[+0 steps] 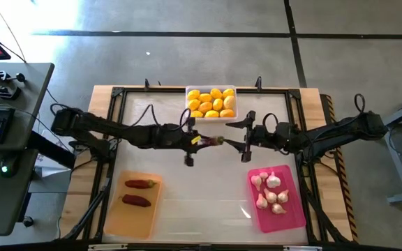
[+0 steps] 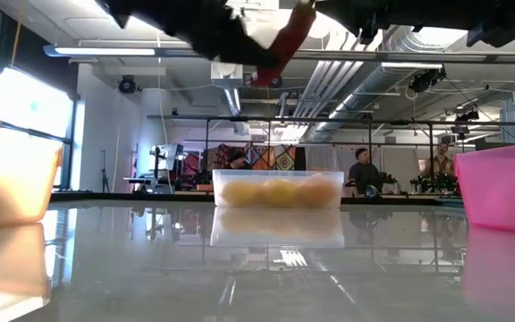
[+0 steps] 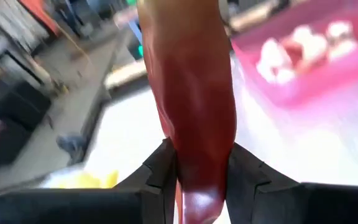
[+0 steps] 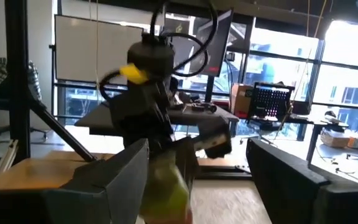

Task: Sort produce into baskets
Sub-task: Put the chili pepper into the yellow bin

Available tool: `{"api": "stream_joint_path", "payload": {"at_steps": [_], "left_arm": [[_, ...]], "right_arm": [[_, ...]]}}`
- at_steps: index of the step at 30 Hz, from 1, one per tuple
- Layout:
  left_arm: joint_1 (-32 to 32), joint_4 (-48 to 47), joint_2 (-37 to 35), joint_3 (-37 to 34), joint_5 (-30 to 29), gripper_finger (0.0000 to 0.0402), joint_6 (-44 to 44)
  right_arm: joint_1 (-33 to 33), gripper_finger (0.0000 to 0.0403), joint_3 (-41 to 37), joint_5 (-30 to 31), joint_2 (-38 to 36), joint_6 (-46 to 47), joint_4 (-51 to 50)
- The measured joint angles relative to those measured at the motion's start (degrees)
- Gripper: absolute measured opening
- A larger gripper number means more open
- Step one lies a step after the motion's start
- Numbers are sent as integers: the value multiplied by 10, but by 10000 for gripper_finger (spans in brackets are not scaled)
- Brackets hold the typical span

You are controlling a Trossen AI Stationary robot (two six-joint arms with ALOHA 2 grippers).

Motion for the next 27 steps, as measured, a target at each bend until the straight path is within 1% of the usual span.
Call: {"api": "stream_joint_path", "payload": {"at_steps": [6, 10, 16, 22, 25, 27], "left_arm": [[-3, -198, -46, 0, 1, 78, -46], [-22, -326, -80, 0, 8, 78, -77], [-77, -491, -140, 0, 74, 78, -156], [-141, -675, -180, 0, 142, 79, -286], [-174, -736, -184, 0, 177, 79, -340], [-197, -753, -184, 0, 203, 80, -369]], "right_arm": [[1, 261, 0, 0, -10, 0, -12], [1, 261, 0, -1, -11, -3, -15], [-1, 261, 0, 24, -11, -5, -32], [-9, 261, 0, 35, -11, -5, -42], [-11, 261, 0, 36, -11, -5, -46], [-11, 261, 0, 36, -11, -5, -46]]}}
